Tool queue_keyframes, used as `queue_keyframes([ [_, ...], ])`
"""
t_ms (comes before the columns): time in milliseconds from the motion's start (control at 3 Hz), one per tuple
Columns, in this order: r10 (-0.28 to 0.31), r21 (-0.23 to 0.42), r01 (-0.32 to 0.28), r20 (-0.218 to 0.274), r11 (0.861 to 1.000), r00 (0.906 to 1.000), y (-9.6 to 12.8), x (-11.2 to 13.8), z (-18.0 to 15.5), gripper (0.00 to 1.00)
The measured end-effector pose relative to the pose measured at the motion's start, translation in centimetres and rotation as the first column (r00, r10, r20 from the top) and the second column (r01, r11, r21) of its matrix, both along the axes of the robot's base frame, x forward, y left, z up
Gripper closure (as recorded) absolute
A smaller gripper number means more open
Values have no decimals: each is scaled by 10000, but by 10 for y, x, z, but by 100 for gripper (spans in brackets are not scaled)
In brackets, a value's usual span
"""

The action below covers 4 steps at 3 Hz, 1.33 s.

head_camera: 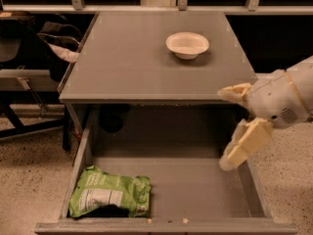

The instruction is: Pick green rice chip bag from top drawer and place on counter

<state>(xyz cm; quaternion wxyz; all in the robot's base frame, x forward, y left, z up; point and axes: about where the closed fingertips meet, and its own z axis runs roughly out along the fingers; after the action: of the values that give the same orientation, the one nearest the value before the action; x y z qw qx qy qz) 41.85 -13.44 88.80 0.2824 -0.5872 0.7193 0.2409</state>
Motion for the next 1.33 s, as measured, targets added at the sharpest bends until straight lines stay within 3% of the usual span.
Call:
queue_keyframes([
  [333, -849, -341, 857, 245, 9957, 9961, 3, -9, -20, 0],
  [667, -912, -303, 920, 260, 9953, 9955, 5, -9, -21, 0],
  [1000, -1537, 83, 1535, 387, 9881, 9874, 16, -12, -32, 0],
  [1333, -1609, 711, 1599, 93, 9846, 9869, 57, -14, -60, 0],
])
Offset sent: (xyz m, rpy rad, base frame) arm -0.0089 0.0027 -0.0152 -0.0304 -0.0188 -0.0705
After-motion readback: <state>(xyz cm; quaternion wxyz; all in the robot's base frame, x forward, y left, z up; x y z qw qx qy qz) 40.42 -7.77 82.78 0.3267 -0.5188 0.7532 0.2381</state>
